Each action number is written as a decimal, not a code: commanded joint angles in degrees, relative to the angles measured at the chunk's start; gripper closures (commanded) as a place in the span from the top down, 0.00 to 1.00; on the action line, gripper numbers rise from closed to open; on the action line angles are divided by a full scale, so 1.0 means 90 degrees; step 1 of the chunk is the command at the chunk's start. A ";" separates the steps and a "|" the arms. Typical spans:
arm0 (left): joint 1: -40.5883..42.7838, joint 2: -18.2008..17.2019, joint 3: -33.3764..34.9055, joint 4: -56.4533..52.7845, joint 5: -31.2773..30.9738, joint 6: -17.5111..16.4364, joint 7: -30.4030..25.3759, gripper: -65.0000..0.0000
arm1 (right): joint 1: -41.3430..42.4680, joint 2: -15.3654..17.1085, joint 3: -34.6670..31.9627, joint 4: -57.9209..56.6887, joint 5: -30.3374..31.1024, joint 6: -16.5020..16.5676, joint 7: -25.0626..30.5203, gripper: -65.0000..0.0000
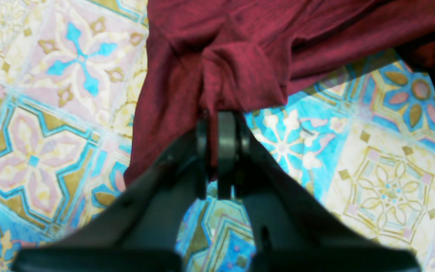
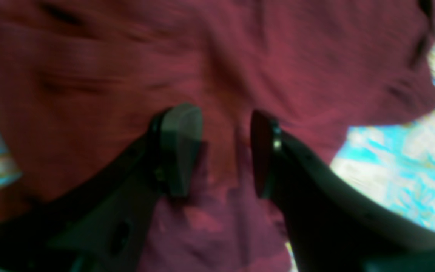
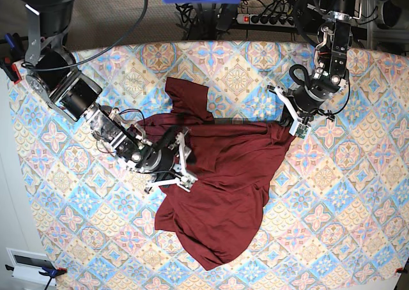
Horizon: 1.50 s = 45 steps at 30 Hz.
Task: Layout the t-shirt on the table in an organized manner, then fold the t-shirt properly
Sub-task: 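Lift the shirt with both grippers and shake it out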
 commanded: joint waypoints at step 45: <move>-0.0910 -0.0366 -0.0804 0.0196 -0.0785 0.0004 -0.0121 0.00 | -0.1307 0.0983 0.3622 0.2522 0.1433 0.2038 0.0132 0.00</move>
